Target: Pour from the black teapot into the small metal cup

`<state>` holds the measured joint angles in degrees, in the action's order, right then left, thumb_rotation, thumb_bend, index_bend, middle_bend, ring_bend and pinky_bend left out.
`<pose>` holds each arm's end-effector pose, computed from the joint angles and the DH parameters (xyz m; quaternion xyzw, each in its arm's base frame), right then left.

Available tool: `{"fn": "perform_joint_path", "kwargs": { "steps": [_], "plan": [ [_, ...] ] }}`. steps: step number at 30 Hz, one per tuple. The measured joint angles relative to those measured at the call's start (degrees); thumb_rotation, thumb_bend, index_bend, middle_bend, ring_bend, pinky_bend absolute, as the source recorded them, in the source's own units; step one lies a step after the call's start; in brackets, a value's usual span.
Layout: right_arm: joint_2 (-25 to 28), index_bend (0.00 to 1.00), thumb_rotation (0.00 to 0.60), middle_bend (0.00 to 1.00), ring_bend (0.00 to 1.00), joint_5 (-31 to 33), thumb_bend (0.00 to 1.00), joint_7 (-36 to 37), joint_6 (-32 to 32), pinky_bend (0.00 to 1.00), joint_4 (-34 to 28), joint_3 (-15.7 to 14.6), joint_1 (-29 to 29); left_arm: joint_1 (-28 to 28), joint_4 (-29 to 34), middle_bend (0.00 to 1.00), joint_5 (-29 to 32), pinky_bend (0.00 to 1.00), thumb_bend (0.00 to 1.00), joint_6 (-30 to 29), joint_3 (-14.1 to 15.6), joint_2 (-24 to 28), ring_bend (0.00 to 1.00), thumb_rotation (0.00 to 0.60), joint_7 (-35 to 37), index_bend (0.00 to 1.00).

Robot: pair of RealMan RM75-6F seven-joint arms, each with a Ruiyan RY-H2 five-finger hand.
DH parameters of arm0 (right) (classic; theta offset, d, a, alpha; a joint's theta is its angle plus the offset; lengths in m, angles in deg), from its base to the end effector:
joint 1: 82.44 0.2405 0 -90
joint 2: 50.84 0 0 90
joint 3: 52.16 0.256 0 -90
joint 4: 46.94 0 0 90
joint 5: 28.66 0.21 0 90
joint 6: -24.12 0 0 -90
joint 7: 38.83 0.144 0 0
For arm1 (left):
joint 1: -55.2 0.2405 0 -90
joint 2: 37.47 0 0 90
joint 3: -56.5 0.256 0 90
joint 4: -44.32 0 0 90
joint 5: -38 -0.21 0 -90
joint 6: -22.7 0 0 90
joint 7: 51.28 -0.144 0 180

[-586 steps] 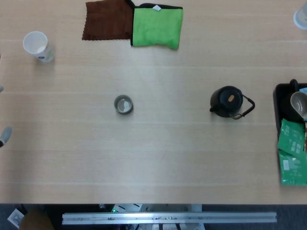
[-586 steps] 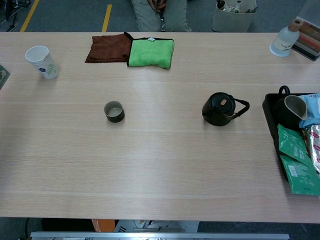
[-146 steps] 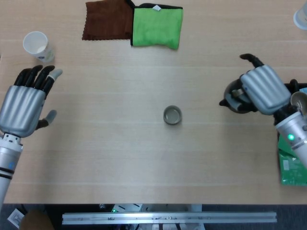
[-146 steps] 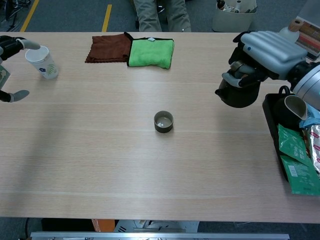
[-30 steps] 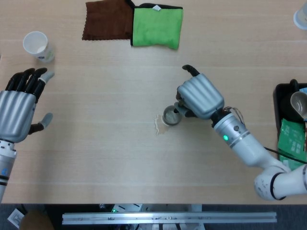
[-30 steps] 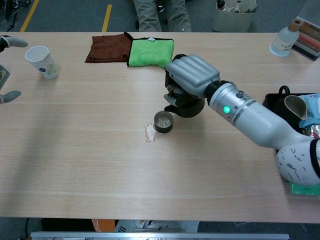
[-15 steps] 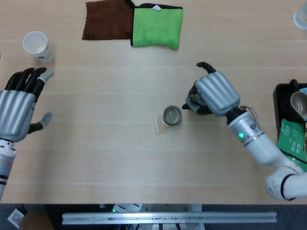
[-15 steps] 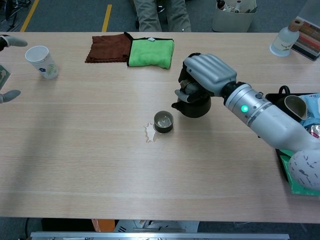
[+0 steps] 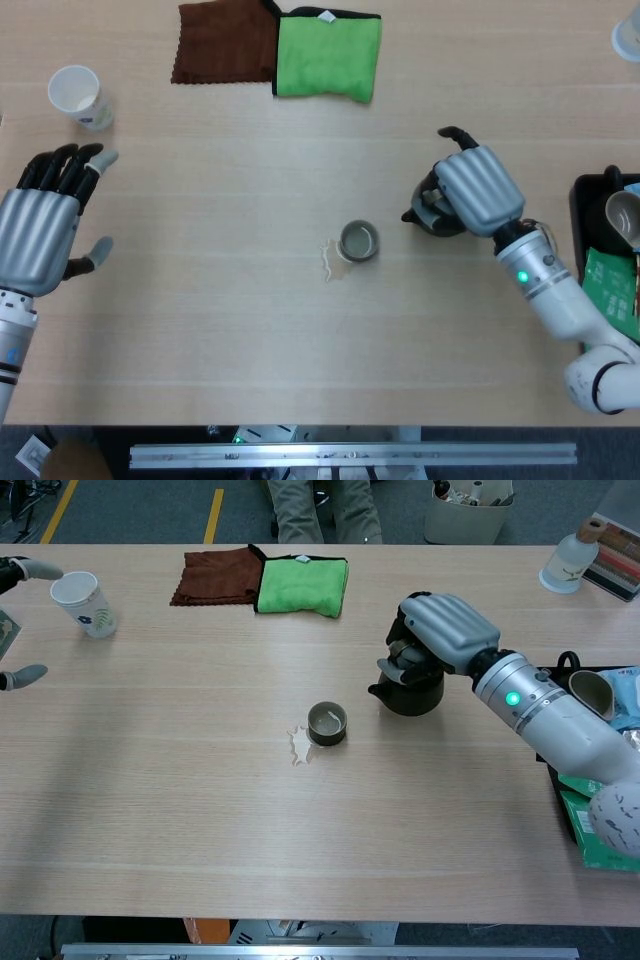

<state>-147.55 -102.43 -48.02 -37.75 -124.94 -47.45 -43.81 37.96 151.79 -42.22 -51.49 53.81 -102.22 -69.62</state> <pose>-0.1578 -0.3095 -0.0520 0.7295 -0.3950 0.4173 0.3711 -0.2291 0.2259 0.1120 -0.6809 -0.3741 -0.3651 0.5129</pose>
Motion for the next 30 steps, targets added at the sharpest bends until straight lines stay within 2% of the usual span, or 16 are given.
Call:
{"fn": "perform_joint_path", "kwargs": {
  "steps": [14, 30],
  "plan": [
    [-2.76, 0.99, 0.577, 0.85, 0.92, -1.39, 0.35, 3.29, 0.49, 0.18, 4.81, 0.20, -1.90, -0.10, -0.19, 0.12, 0.34, 0.16, 0.25, 0.39, 0.03, -0.18, 0.12, 0.600, -0.06, 0.11],
    [-4.70, 0.87, 0.577, 0.74, 0.78, -3.79, 0.34, 9.62, 0.27, 0.13, 9.87, 0.61, -3.95, -0.64, -0.48, 0.12, 1.23, 0.16, 0.25, 1.31, -0.10, -0.95, 0.12, 0.600, -0.81, 0.11]
  ]
}}
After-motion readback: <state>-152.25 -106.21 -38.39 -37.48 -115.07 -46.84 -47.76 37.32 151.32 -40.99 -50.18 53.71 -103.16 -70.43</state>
